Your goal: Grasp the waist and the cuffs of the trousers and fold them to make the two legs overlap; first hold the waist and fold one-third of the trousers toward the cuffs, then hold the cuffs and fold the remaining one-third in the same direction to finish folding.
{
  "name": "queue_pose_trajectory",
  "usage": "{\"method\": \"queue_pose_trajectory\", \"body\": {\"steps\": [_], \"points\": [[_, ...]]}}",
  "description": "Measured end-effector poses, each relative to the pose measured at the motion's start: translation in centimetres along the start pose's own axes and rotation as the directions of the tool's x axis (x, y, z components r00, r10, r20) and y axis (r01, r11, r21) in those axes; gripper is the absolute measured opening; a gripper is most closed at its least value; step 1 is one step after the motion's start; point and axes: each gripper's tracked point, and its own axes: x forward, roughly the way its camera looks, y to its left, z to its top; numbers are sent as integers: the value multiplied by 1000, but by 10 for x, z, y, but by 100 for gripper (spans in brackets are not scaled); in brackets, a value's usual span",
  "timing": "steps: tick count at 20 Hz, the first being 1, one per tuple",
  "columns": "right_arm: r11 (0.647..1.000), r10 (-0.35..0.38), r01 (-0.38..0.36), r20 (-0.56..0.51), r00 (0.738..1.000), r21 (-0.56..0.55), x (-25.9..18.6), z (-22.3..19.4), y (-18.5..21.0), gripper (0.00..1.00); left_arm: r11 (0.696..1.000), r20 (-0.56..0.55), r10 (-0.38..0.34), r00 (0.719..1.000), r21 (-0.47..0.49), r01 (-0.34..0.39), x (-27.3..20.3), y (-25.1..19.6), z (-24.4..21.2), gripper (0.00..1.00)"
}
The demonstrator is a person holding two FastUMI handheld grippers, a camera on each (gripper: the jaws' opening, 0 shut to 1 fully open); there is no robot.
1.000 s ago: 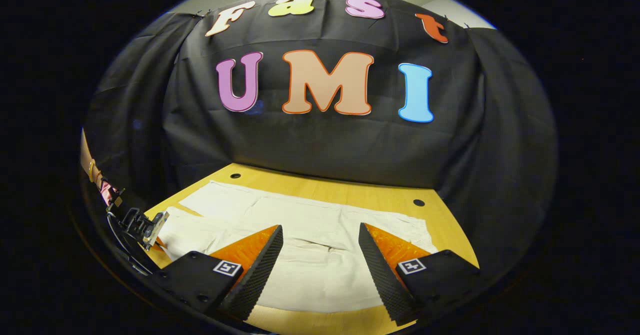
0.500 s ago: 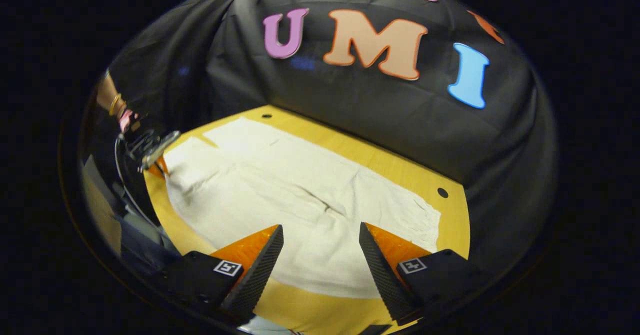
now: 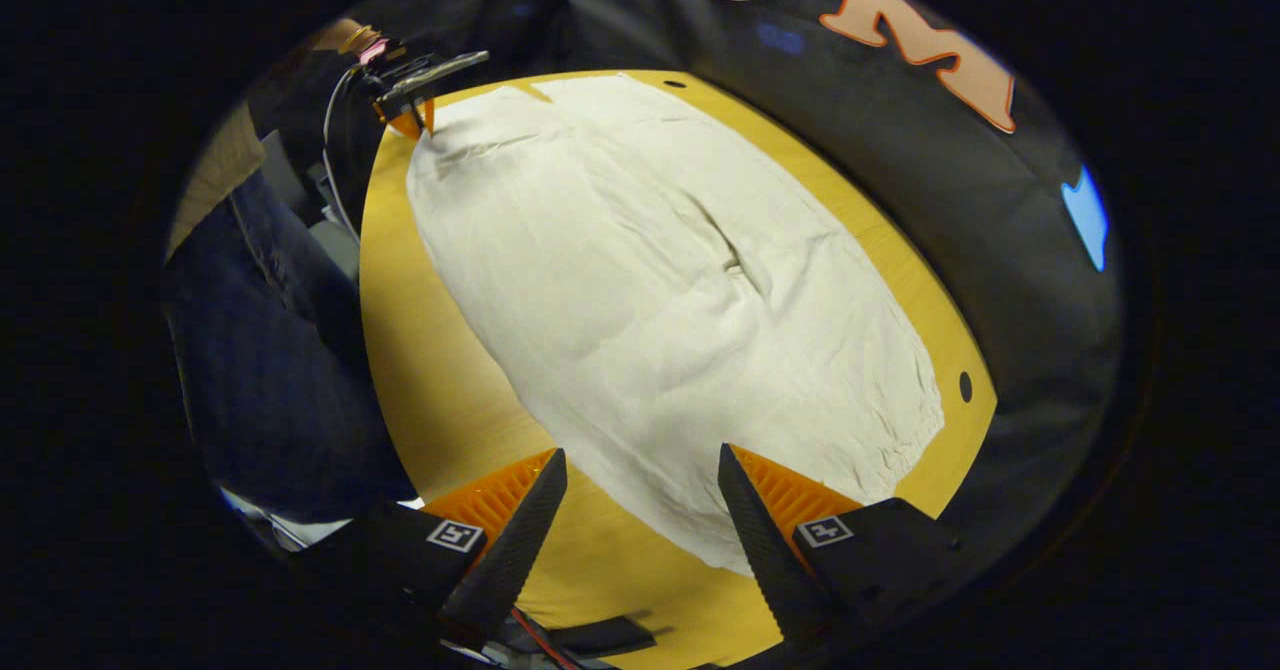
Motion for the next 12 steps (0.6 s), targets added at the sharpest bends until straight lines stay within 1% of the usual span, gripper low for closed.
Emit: {"method": "queue_pose_trajectory", "body": {"steps": [3,6,9,12], "points": [[995,58,-65,-93,994,-80,14,-18,4,98,1000,-11,-3,1000,-6,3,1,0,0,0],[981,101,-128,-177,979,-148,24,-38,9,98,1000,-18,-4,1000,-8,4,1,-1,0,0],[966,125,-166,-206,971,-198,29,-38,13,98,1000,-15,6,1000,-7,-6,2,0,0,0],[959,150,-197,-226,963,-204,31,-38,15,98,1000,-13,10,1000,-12,-10,2,0,0,0]]}}
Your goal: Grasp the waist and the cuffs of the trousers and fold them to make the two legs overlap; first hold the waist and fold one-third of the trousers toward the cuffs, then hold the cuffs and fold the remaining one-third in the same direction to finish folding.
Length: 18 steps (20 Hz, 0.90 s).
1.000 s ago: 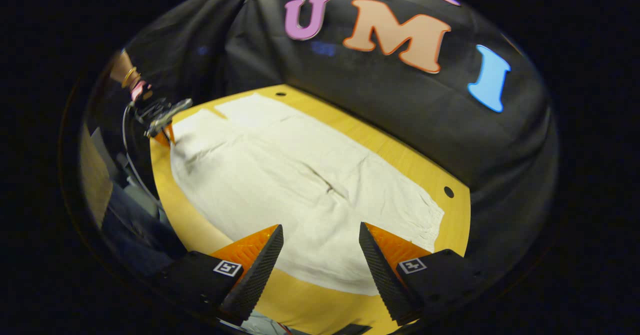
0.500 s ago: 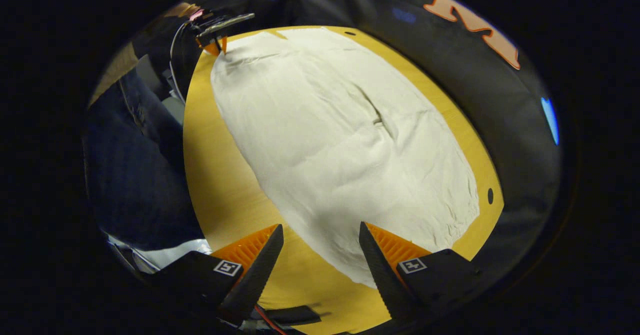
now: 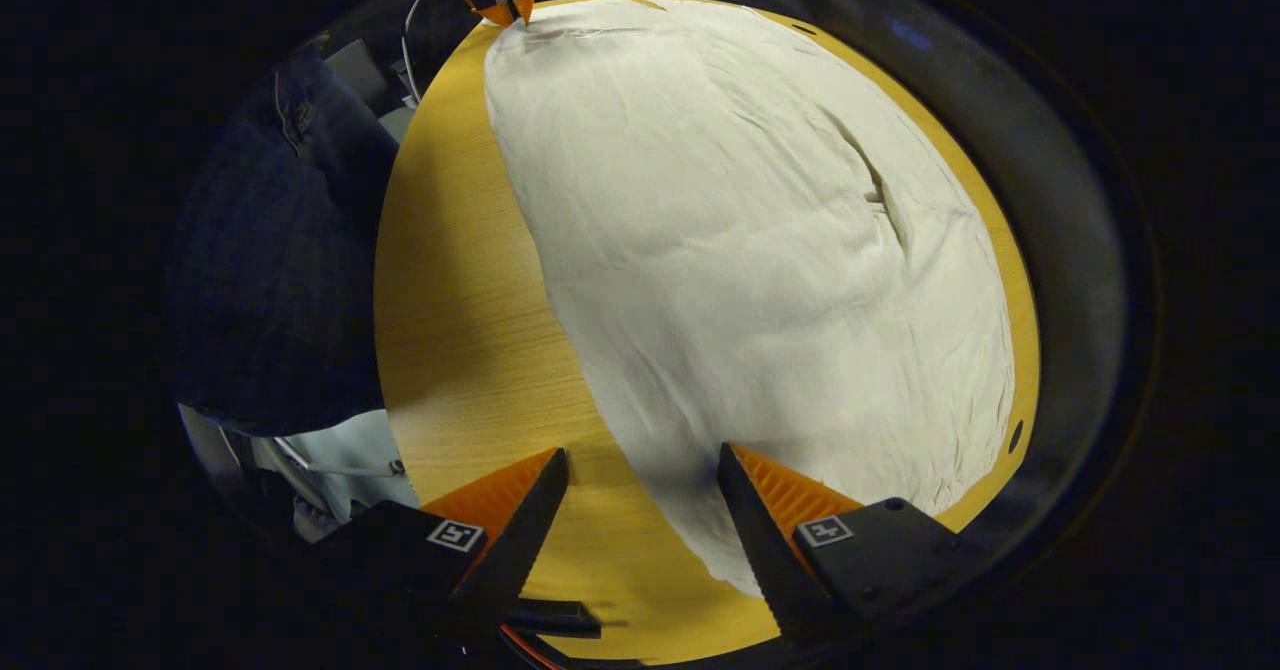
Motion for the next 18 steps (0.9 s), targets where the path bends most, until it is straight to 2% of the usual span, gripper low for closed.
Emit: {"method": "queue_pose_trajectory", "body": {"steps": [6,8,9,10,11,12,13,14,15,17,18], "points": [[999,26,-25,-19,999,42,1,0,2,95,1000,-2,-7,1000,2,7,1,-1,0,0],[998,18,-15,-41,999,69,1,0,2,87,1000,-2,-8,1000,2,8,1,-1,0,0],[996,15,-10,-58,998,84,-1,0,1,88,1000,1,-8,1000,3,8,2,0,0,0],[996,11,-5,-74,997,91,0,0,0,77,1000,2,-10,1000,4,10,2,0,1,0],[995,9,0,-87,996,95,-2,0,-1,72,1000,2,-12,1000,3,12,2,-1,0,0],[995,5,5,-97,995,96,-3,-1,-2,61,1000,2,-15,1000,1,15,2,-1,1,0],[996,-3,11,-96,995,87,-5,0,-4,55,1000,0,-17,1000,-1,17,1,-2,1,0],[997,-12,19,-92,996,77,-4,-1,-5,34,1000,-1,-19,1000,0,19,1,-2,2,0],[997,-25,32,-93,995,74,-3,-2,-7,24,1000,-1,-20,1000,1,20,1,-1,1,0],[996,-31,39,-99,995,77,-2,0,-7,12,1000,0,-20,1000,7,20,1,-1,1,0],[996,-30,39,-106,994,86,-2,-2,-8,12,1000,1,-23,1000,11,23,2,-1,1,0]]}}
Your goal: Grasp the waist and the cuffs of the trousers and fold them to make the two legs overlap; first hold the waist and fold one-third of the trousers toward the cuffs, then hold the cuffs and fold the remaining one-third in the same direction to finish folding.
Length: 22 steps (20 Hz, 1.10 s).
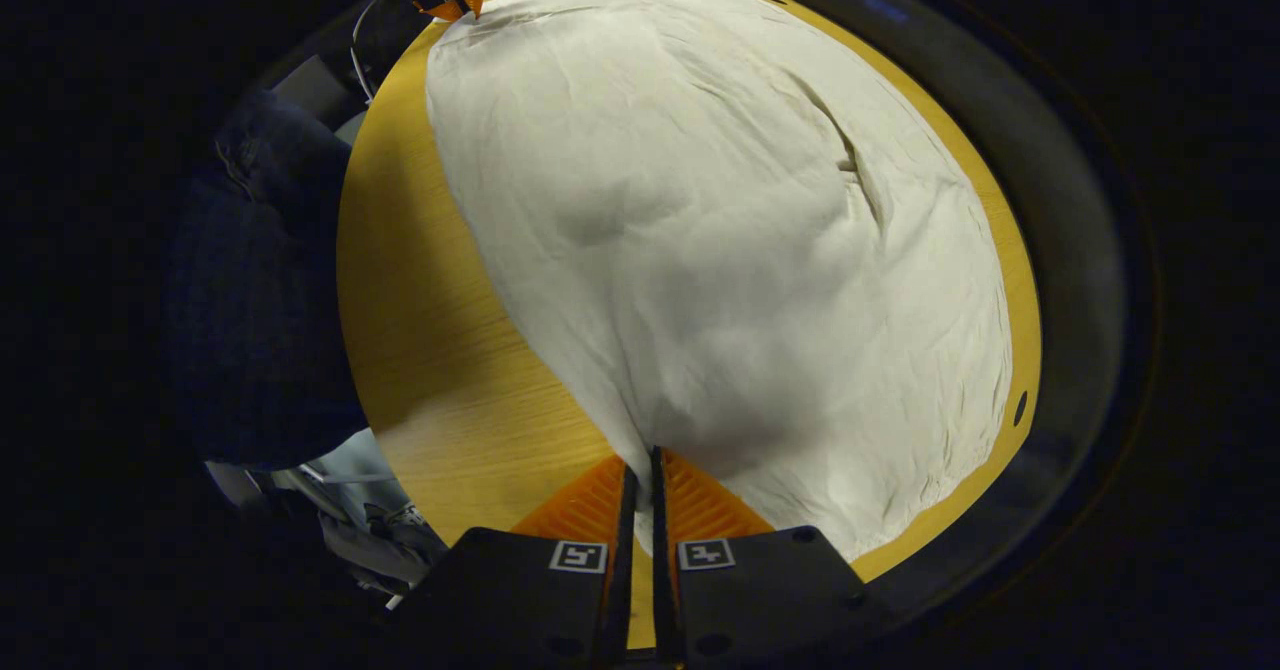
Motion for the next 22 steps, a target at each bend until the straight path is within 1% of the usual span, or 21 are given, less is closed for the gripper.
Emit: {"method": "queue_pose_trajectory", "body": {"steps": [1,2,4,9,12,13,14,15,18,19,20,21,22], "points": [[1000,-1,1,-1,1000,7,-2,2,-1,12,1000,2,-6,1000,8,6,-1,0,0,0],[1000,3,-2,-4,1000,12,0,-1,-1,6,1000,4,-12,1000,15,12,0,1,0,0],[1000,2,-2,-10,1000,22,-1,-1,0,6,999,11,-25,1000,23,25,-1,0,0,0],[999,-39,40,-33,999,24,-5,-3,-2,6,999,25,-28,999,21,27,-3,0,-1,0],[992,-85,86,-18,996,88,-15,1,-9,6,999,14,-21,1000,32,20,-2,4,-4,0],[987,-105,105,-5,994,122,-20,4,-13,5,999,5,-14,1000,40,13,-4,8,-5,0],[980,-131,128,8,991,154,-25,7,-16,7,999,14,-6,1000,46,5,-7,12,-4,0],[971,-161,155,15,987,183,-31,9,-21,6,999,24,-1,1000,42,0,-10,19,-2,0],[937,-252,238,22,968,256,-45,14,-32,6,998,61,44,997,31,-46,-29,51,8,0],[925,-274,257,24,961,280,-49,17,-35,6,996,77,71,994,40,-74,-35,67,14,0],[912,-300,279,25,954,300,-54,19,-40,4,993,91,104,990,52,-109,-43,86,22,0],[897,-328,304,22,944,321,-60,23,-46,6,988,104,137,985,63,-144,-49,103,31,0],[881,-360,332,22,933,338,-67,27,-53,6,980,120,171,978,79,-181,-56,120,43,0]]}}
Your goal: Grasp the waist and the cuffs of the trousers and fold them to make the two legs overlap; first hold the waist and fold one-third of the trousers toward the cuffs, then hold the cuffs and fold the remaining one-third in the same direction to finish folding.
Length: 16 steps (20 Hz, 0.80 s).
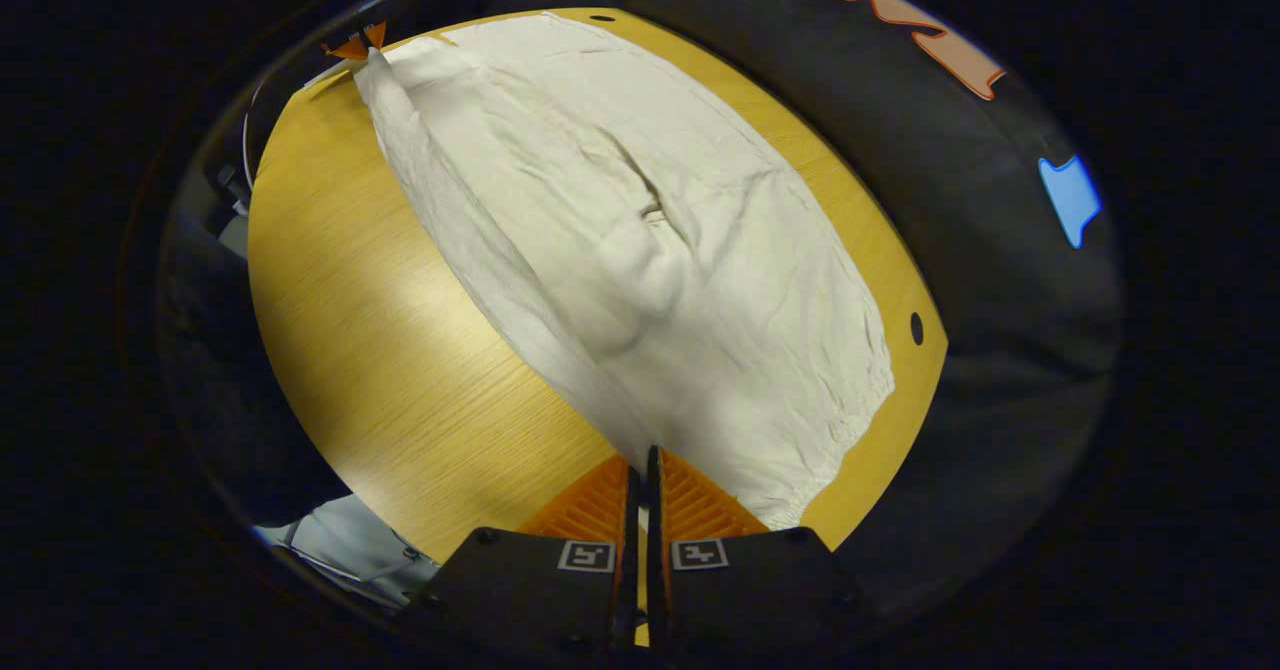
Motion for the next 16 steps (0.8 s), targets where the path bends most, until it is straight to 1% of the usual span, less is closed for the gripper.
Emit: {"method": "queue_pose_trajectory", "body": {"steps": [2,3,4,6,10,12,14,16], "points": [[997,-65,63,29,997,54,-6,19,-21,7,996,20,83,996,42,-84,-3,39,21,0],[991,-96,92,45,994,94,-9,30,-33,6,991,30,124,992,51,-125,-5,59,32,0],[984,-125,116,65,990,135,-13,41,-46,6,987,50,157,986,39,-159,-6,77,45,0],[968,-175,152,102,979,200,-14,61,-71,6,980,83,198,977,-5,-198,-7,106,70,0],[937,-240,187,155,958,294,-13,97,-117,6,957,111,282,953,-109,-270,3,156,119,0],[920,-264,188,188,946,343,-5,116,-137,6,937,110,330,938,-161,-310,12,178,144,0],[900,-285,183,218,933,395,4,136,-156,5,919,122,360,925,-219,-329,24,197,173,0],[873,-312,179,239,919,453,18,153,-176,6,890,116,400,909,-283,-356,39,219,202,0]]}}
